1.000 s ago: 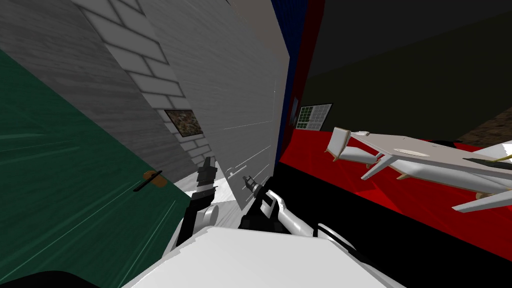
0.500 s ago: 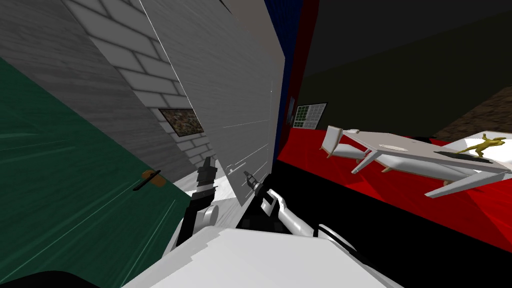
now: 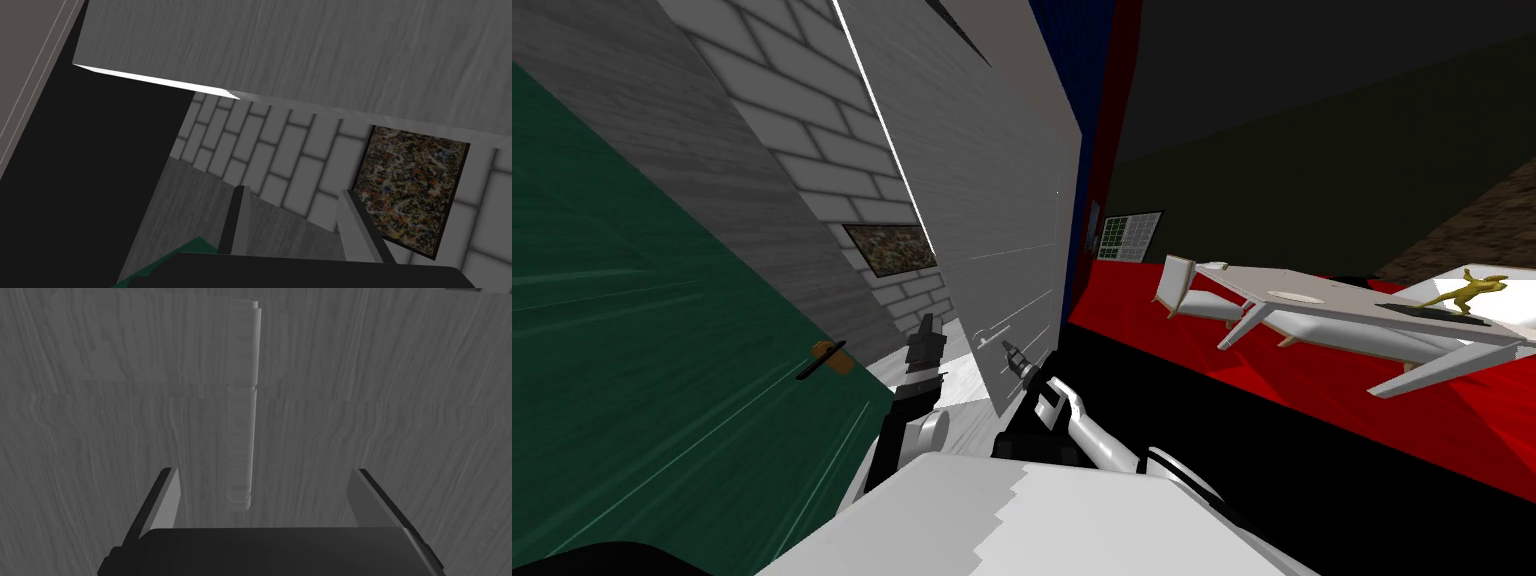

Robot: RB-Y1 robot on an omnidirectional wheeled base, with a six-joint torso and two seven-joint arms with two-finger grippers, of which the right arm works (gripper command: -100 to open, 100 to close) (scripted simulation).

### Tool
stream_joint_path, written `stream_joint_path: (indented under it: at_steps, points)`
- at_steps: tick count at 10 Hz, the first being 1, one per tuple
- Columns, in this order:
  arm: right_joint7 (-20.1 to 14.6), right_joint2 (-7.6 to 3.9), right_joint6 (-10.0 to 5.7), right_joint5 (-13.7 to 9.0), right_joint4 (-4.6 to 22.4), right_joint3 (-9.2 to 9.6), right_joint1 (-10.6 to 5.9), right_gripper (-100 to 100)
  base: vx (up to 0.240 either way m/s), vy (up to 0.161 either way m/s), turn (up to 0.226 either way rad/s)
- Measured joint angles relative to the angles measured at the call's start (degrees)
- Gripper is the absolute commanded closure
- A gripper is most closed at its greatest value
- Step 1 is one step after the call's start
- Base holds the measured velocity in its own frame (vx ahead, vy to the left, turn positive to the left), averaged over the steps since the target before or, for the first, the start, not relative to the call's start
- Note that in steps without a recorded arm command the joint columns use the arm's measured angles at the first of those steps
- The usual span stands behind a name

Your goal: Push the door open

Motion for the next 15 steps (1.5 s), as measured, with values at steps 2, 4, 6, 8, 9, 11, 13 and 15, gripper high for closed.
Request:
stream_joint_path:
  at_steps: [2, 4, 6, 8, 9, 11, 13, 15]
  points:
    - [0.2, 0.25, -0.09, 0.0, 0.4, -0.41, -0.11, -100, 0.133, 0.138, 0.03]
    - [0.5, 0.66, -0.18, 0.1, 0.8, -0.81, -0.19, -100, 0.145, 0.149, 0.03]
    - [0.7, 1.05, -0.25, 0.1, 1.1, -1.08, -0.27, 100, 0.025, 0.03, -0.002]
    - [0.6, 1.07, -0.26, 0.1, 1.0, -1.11, -0.35, 100, -0.018, -0.023, 0.007]
    - [0.6, 1.04, -0.21, 0.1, 1.0, -1.08, -0.3, 100, -0.011, -0.014, -0.003]
    - [0.6, 0.96, -0.15, 0.1, 1.1, -1.02, -0.18, 100, -0.003, -0.003, -0.002]
    - [0.7, 0.95, -0.23, 0.4, 1.8, -1.84, -0.1, 100, 0.016, 0.139, 0.007]
    - [0.8, 0.56, -0.46, 0.8, 2.9, -3.73, -0.35, 100, 0.052, 0.196, -0.003]
